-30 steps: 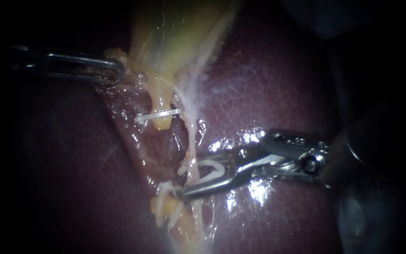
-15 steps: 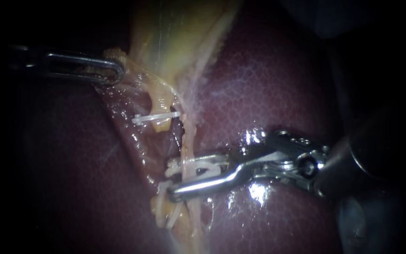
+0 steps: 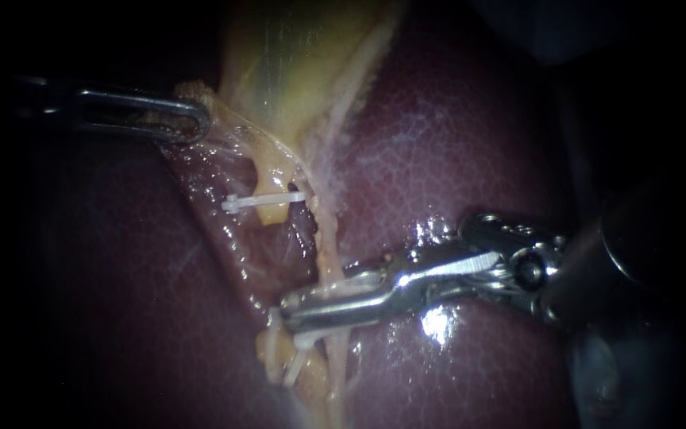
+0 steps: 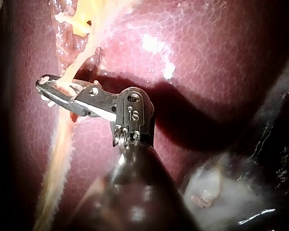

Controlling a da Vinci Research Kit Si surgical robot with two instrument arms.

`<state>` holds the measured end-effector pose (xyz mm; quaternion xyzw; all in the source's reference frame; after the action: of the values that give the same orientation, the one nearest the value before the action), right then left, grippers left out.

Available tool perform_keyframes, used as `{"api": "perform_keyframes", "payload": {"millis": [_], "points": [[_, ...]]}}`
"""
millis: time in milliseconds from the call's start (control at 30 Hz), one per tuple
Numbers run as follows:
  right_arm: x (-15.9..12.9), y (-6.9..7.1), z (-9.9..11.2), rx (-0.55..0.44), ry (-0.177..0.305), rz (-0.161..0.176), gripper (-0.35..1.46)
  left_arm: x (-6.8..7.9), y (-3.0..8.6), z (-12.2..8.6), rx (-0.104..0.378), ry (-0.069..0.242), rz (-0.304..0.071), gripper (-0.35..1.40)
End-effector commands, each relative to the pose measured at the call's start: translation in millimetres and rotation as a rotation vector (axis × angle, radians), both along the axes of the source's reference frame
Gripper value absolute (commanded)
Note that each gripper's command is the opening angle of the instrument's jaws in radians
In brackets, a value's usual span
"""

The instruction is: Clipping second clip right tube

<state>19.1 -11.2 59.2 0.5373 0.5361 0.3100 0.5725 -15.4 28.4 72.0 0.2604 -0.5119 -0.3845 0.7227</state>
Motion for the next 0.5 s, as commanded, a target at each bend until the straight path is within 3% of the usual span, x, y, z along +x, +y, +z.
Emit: {"api": "perform_keyframes", "payload": {"millis": [33, 200, 500], "points": [[0.1, 0.0, 0.0, -0.001, 0.006, -0.008, -0.34, 0.0, 0.0, 0.0, 0.000, 0.000, 0.000, -0.35], [0.1, 0.1, 0.0, -0.004, -0.007, 0.002, -0.35, 0.0, 0.0, 0.1, 0.000, 0.000, 0.000, -0.35], [0.1, 0.3, 0.4, -0.012, -0.029, -0.011, -0.35, 0.0, 0.0, 0.1, 0.000, 0.000, 0.000, -0.35]]}}
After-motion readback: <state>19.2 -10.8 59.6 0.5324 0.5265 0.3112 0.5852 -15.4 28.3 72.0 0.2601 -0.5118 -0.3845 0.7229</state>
